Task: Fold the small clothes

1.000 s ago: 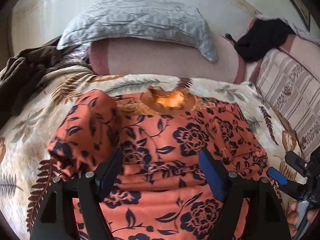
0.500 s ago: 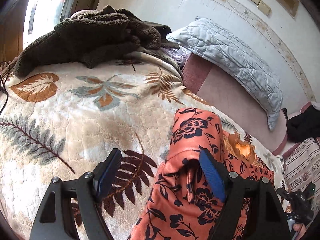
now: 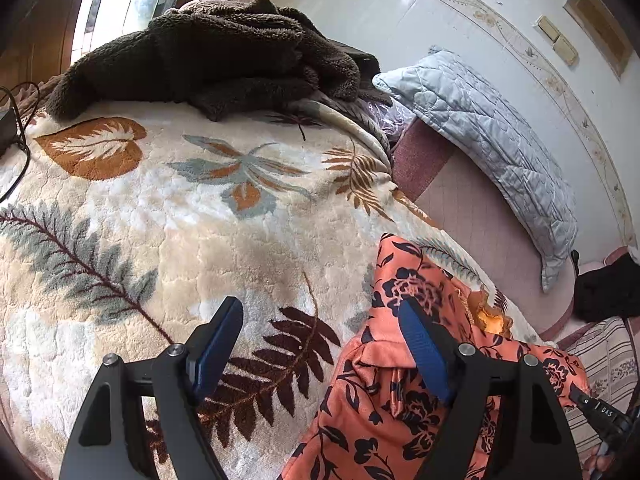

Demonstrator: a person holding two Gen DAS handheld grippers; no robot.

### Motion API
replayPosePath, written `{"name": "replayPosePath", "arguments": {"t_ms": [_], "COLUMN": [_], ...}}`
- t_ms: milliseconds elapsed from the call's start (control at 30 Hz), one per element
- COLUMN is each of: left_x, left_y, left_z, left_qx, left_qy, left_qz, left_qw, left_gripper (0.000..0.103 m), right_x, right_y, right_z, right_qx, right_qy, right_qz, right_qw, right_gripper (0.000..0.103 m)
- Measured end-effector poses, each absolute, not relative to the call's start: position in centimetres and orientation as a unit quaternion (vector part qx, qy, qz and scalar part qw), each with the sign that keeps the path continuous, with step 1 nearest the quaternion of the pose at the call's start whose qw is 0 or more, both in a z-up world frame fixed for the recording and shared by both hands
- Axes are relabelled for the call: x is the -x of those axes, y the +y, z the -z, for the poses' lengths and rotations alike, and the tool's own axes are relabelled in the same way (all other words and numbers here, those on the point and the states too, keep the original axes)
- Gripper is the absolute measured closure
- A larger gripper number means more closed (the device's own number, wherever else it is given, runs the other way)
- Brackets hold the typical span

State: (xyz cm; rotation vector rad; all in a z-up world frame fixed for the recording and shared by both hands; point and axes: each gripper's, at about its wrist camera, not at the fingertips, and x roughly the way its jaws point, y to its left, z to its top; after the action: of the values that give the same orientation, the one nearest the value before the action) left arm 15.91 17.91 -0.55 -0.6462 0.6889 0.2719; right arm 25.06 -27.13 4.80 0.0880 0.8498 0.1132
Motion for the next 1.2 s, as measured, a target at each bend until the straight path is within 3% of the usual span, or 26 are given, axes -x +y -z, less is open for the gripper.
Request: {"name": "replayPosePath", "arguments": {"t_ms": [267,567,700,800,900,1000,1033,1067,1200], "left_x": [-17.9,-19.3,-20.0,-19.0,-19.0,-18.8,-18.7,-18.7,-18.8], "left_y": [14.5,8.8,10.4,11.5,11.2,11.2,11.5,11.9,13.4], "left_z": [0.5,-1.5,1.3,2.3,2.6,2.5,2.3,2.1,0.9], "left_qx": [0.229,0.096,0.162,0.225,0.227,0.219,0.221,0.223,0.238], "left_qy": [0.352,0.358,0.457,0.461,0.464,0.459,0.455,0.452,0.437], "left_qz": [-0.111,-0.066,-0.033,-0.008,0.006,-0.008,-0.012,-0.015,-0.024], "left_qw": [0.901,0.926,0.874,0.858,0.856,0.861,0.863,0.864,0.867], "left_gripper": [0.023,0.022,0.023,0.023,0.023,0.023,0.023,0.023,0.023], "right_x": [-26.2,-25.1,-25.8,-25.5,-25.6,-26.4,-26.7,-26.7,-25.3], "right_y": [-33.6,-35.0,-35.5,-36.4,-36.4,-35.7,-35.3,-34.9,-34.2], "right_z": [5.5,4.3,6.5,6.4,6.2,6.0,5.9,5.4,0.9], "right_qx": [-0.141,-0.173,-0.198,-0.234,-0.231,-0.223,-0.216,-0.211,-0.219], "right_qy": [0.477,0.442,0.464,0.456,0.459,0.476,0.483,0.486,0.434], "right_qz": [-0.044,-0.074,-0.067,-0.083,-0.091,-0.095,-0.094,-0.097,-0.118], "right_qw": [0.866,0.877,0.861,0.855,0.853,0.846,0.843,0.843,0.866], "right_gripper": [0.092,0.090,0.078,0.069,0.067,0.071,0.076,0.091,0.090]}}
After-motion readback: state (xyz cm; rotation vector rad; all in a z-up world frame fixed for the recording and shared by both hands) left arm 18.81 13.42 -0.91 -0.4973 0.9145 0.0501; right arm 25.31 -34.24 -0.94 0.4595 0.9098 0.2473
